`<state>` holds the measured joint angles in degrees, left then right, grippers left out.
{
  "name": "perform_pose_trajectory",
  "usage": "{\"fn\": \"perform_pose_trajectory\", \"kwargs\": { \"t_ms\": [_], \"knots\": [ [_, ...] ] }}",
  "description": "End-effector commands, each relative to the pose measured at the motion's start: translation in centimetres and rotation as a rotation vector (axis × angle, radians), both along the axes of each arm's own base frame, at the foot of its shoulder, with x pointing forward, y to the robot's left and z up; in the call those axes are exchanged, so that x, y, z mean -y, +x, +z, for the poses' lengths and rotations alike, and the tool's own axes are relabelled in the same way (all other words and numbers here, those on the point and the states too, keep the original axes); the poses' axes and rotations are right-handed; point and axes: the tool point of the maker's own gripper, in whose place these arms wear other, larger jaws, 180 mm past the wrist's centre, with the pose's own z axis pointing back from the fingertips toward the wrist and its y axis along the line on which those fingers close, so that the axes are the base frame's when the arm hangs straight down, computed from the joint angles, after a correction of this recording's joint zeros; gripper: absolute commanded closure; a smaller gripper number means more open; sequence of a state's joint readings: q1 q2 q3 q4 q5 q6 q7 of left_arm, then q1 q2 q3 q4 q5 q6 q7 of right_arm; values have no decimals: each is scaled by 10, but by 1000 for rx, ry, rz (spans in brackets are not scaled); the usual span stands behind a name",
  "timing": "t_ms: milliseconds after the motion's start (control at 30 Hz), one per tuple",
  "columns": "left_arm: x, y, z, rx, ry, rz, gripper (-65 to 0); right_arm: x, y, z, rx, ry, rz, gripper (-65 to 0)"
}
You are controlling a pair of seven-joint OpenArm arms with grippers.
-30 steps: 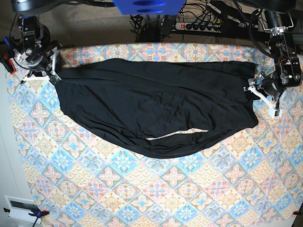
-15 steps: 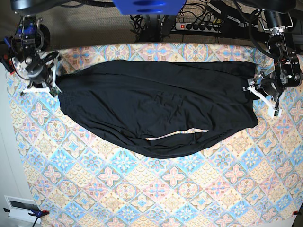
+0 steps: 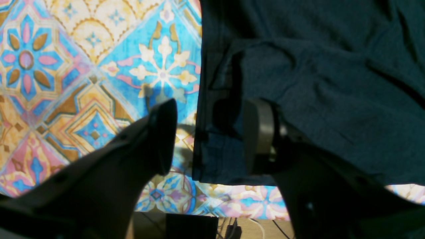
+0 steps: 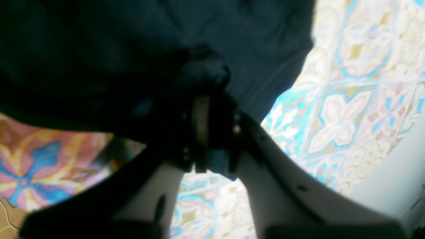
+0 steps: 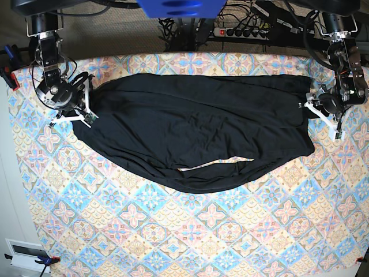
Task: Layout the t-shirt on the table in an organized manner, then fold the t-shirt properly
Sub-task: 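Hold the shirt sides with both grippers and pull them apart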
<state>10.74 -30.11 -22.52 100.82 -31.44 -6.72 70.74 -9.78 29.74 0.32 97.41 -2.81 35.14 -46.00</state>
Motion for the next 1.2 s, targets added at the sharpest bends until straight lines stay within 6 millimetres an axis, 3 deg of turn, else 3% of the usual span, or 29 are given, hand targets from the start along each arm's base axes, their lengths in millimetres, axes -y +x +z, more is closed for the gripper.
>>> {"fn": "perform_pose_trajectory", "kwargs": {
  "t_ms": [0,100,267,533,667,933,1033,1167],
  "knots": [
    [-7,8,13,41,28,-3,-292,9,10,12,42,-15,-6,-111],
    [-8,9,13,42,34,-2,-292,17,6,6,21,-50,-12,-140],
    [-8,8,12,41,30,-1,-292,50,8,13,33,-276,11,-149],
    [-7,8,12,41,27,0,-292,56,0,28,70,-289,-12,-149],
    [-12,8,15,54,21,22,-292,47,1,36,97,-278,7,-149],
    [-2,1,4,33,-13,27,-297,-14,2,53,179,-6,19,-149],
    [6,-1,-11,-10,-33,11,-307,-24,1,53,180,37,25,-149],
    [1,-1,-30,-40,-58,45,-315,-42,-1,46,175,92,16,-149]
  ]
}}
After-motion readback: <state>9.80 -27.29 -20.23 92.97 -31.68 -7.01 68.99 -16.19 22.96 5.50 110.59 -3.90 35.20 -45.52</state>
